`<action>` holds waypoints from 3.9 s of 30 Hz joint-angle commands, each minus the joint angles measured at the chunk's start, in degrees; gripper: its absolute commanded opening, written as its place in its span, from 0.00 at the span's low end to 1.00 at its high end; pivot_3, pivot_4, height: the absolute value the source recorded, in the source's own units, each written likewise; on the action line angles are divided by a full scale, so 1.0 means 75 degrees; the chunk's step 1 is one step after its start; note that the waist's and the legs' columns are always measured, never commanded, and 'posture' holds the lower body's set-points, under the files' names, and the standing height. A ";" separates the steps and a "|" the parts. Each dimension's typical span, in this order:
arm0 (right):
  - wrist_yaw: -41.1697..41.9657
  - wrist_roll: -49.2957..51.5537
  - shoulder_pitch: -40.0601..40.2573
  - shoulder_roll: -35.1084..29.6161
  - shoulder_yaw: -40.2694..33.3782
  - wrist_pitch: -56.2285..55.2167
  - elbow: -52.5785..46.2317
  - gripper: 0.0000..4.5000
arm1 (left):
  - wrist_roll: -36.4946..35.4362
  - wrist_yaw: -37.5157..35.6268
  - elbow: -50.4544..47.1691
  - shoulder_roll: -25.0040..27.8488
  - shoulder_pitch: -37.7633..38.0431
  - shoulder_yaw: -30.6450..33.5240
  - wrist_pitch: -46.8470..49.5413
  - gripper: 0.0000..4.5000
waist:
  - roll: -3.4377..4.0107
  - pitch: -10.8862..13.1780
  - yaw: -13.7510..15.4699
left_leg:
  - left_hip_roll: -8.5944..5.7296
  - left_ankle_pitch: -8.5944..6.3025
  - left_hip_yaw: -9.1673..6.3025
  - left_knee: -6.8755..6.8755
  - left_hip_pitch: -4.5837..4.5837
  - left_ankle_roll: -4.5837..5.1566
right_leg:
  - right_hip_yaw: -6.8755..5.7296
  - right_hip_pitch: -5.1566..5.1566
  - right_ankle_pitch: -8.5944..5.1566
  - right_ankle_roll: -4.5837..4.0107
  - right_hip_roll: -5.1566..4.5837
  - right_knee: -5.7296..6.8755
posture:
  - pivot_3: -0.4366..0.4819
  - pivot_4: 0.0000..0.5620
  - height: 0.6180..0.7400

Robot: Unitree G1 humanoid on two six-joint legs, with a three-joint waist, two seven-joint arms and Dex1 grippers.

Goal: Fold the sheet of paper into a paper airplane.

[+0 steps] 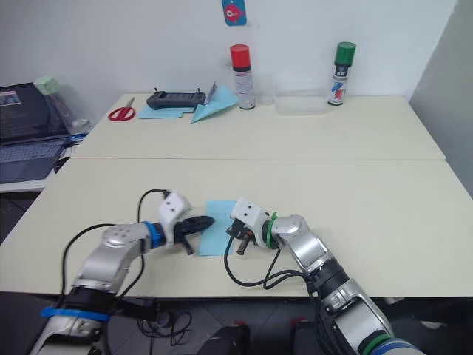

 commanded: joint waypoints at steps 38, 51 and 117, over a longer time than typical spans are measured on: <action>0.0063 0.0730 -0.0060 -0.0061 -0.0849 0.1551 -0.1002 0.14 | -0.1339 -0.0117 -0.1019 -0.0374 -0.0393 -0.0029 0.2191 0.00 | -0.0018 0.0046 0.0070 | -0.0007 0.0000 0.0002 0.0003 -0.0013 -0.0002 | 0.0005 0.0000 0.0001 -0.0005 -0.0004 -0.0011 | 0.48 0.27 1.00; -0.1132 0.3272 -0.0753 0.1151 -0.3718 0.6877 -0.2702 0.84 | -0.1269 -0.0094 -0.1099 -0.0484 -0.0587 -0.0174 0.2030 0.00 | -0.0043 0.0090 0.0034 | -0.0002 0.0000 0.0009 0.0007 -0.0047 -0.0004 | 0.0009 -0.0045 0.0027 -0.0049 -0.0004 0.0000 | 0.48 0.27 1.00; -0.3717 0.4030 0.0007 0.0166 -0.5437 0.8797 -0.3335 0.01 | 0.1274 -0.0438 0.1872 -0.0795 -0.1821 -0.2069 -0.1067 0.00 | -0.0038 0.0086 0.0077 | -0.0002 0.0025 0.0017 0.0017 -0.0023 0.0010 | -0.0005 -0.0011 0.0036 -0.0024 -0.0004 0.0019 | 0.48 0.27 1.00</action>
